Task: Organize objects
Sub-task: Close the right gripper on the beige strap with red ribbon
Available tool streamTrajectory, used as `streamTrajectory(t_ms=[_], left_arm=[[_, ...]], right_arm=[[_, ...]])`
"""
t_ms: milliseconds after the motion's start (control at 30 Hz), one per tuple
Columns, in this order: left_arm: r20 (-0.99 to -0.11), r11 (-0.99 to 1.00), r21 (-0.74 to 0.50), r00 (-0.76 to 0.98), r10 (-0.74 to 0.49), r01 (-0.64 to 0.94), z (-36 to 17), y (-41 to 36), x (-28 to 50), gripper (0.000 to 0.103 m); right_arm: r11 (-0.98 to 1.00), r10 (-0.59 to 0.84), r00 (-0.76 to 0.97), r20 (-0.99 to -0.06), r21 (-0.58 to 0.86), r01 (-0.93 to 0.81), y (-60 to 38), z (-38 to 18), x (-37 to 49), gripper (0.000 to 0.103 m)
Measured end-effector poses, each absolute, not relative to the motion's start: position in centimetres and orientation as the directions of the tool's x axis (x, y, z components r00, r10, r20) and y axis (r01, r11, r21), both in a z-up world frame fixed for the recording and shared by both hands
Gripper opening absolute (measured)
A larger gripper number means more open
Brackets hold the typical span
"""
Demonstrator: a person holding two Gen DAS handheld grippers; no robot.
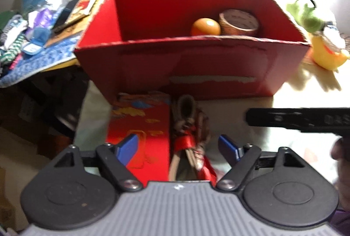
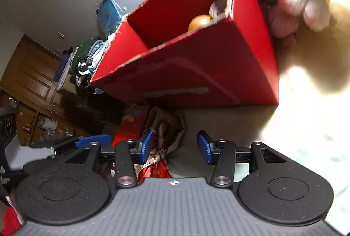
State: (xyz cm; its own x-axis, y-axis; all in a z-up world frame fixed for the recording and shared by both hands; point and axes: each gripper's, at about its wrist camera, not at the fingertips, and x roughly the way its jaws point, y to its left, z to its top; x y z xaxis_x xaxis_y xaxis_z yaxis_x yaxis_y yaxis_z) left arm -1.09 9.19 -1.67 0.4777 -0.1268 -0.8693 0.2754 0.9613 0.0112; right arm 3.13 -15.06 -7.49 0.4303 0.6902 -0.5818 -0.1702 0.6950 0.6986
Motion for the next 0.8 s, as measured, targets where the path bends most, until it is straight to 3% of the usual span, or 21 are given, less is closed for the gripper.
streamTrajectory(t_ms=[267, 500, 800], left_arm=[[-0.863, 0.935, -0.074, 0.448, -0.234, 0.347, -2.6, 9.0, -2.0, 0.064], [-0.867, 0.932, -0.135, 0.415, -0.275, 0.336, -4.0, 9.4, -1.7, 0.064], [-0.853, 0.923, -0.126, 0.435, -0.288, 0.363, -4.5, 8.9, -1.7, 0.069]], right_arm=[[0.633, 0.753, 0.344, -0.561, 0.76, -0.146, -13.9, -9.3, 4.1, 0.049], [0.655, 0.749, 0.298, -0.591, 0.727, -0.205, -12.2, -8.7, 5.4, 0.05], [0.636, 0.766, 0.255, -0.59, 0.754, -0.165, -12.4, -9.2, 6.1, 0.051]])
